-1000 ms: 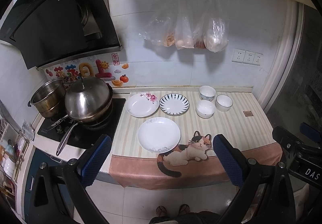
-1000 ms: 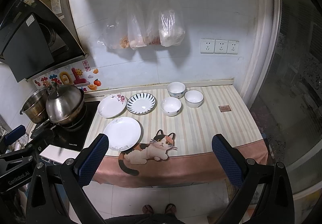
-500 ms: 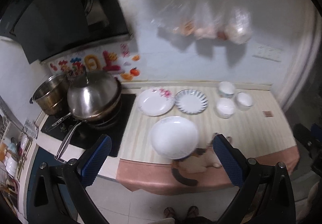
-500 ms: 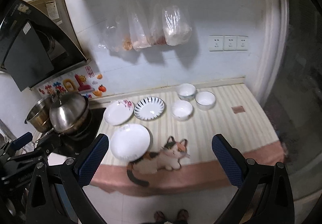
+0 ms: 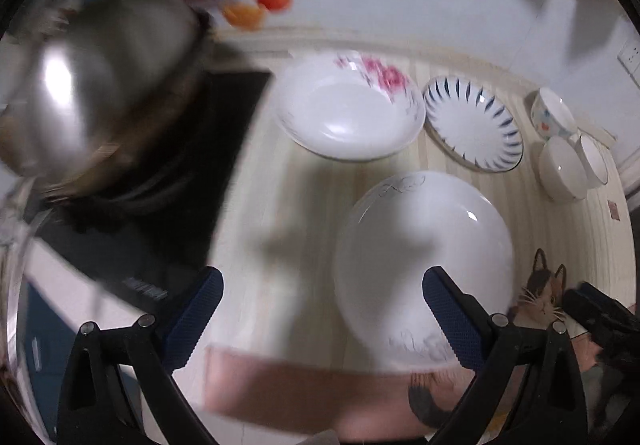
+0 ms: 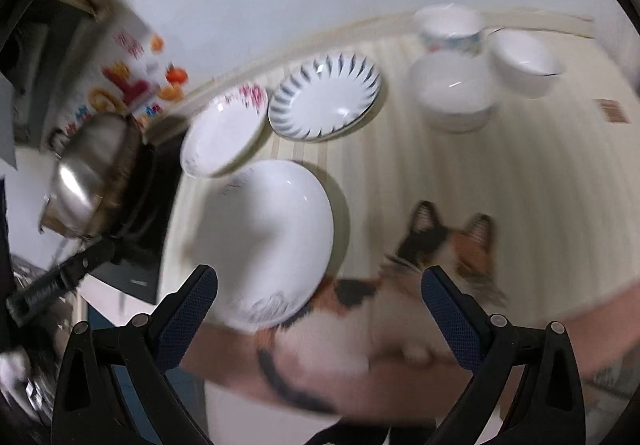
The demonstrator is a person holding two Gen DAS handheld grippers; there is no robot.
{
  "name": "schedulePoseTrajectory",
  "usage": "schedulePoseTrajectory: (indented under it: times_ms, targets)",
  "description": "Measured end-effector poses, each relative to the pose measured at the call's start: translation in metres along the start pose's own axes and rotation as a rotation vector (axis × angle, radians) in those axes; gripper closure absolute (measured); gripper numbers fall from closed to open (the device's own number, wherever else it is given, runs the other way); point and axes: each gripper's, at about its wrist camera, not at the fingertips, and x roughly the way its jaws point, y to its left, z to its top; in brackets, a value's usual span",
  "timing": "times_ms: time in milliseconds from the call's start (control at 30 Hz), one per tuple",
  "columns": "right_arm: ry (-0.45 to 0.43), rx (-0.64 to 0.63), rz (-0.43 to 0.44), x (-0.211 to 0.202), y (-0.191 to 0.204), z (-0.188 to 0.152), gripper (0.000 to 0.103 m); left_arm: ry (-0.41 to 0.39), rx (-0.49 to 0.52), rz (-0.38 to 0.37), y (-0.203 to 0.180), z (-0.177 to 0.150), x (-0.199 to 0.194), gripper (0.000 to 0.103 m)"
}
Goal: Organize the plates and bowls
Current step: 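Grasp the rim of the white swirl plate with the right gripper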
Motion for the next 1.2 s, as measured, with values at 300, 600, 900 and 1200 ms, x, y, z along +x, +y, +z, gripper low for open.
schedulePoseTrajectory:
  times_ms: [300, 600, 900, 1200]
  targets:
    - [0.176, 0.043, 0.049, 0.133, -0.012, 0.022, 0.028, 0.214, 0.063, -0.159, -0.007, 0.014, 0.099, 0.027]
    - [0.214, 0.074, 0.066, 0.153, -0.006, 0.022, 0.079, 0.248, 0.072, -0.223, -0.016, 0.006, 0.104, 0.062]
    - [0.207, 0.095, 0.063, 0.129, -0.018, 0.019, 0.080, 0.203, 0.119, -0.217, -0.041, -0.001, 0.063, 0.062]
    - [0.188, 0.079, 0.063, 0.075, -0.055, 0.025, 0.080, 0.173, 0.182, -0.216, -0.097, -0.012, 0.032, 0.062]
